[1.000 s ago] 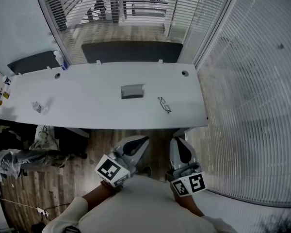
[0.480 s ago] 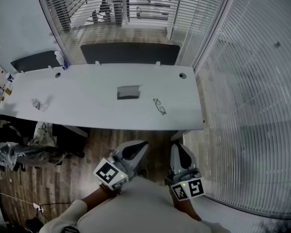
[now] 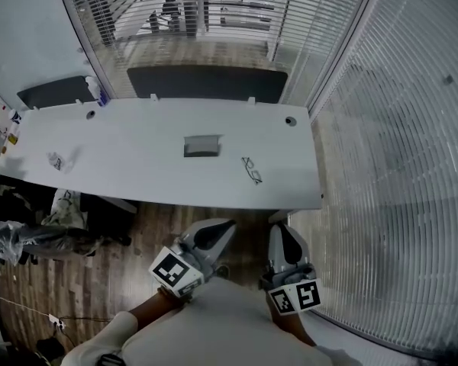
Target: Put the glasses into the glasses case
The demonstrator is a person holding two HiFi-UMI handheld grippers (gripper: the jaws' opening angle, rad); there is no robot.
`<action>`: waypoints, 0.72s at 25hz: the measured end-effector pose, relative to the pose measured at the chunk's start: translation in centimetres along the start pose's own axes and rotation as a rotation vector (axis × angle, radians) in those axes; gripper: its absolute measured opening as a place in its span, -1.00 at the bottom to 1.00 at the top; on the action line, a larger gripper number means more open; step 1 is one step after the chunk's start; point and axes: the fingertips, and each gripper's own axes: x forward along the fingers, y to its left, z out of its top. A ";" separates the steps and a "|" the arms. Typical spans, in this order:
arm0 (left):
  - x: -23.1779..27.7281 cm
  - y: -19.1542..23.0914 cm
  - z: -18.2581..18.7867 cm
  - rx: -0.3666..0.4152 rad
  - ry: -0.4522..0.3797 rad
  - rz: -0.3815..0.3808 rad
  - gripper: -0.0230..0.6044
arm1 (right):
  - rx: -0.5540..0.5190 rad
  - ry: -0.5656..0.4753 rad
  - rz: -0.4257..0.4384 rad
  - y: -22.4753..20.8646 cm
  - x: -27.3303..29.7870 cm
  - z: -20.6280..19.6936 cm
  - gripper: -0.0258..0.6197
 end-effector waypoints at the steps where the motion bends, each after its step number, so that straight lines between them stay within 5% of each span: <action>1: 0.2 0.5 -0.1 -0.008 0.001 0.006 -0.92 | 0.006 0.007 0.000 -0.1 0.4 -0.3 -0.92; 18: 3.8 14.6 3.1 -0.006 -0.008 -0.029 -0.92 | -0.079 0.036 0.071 0.8 16.8 -1.0 -0.92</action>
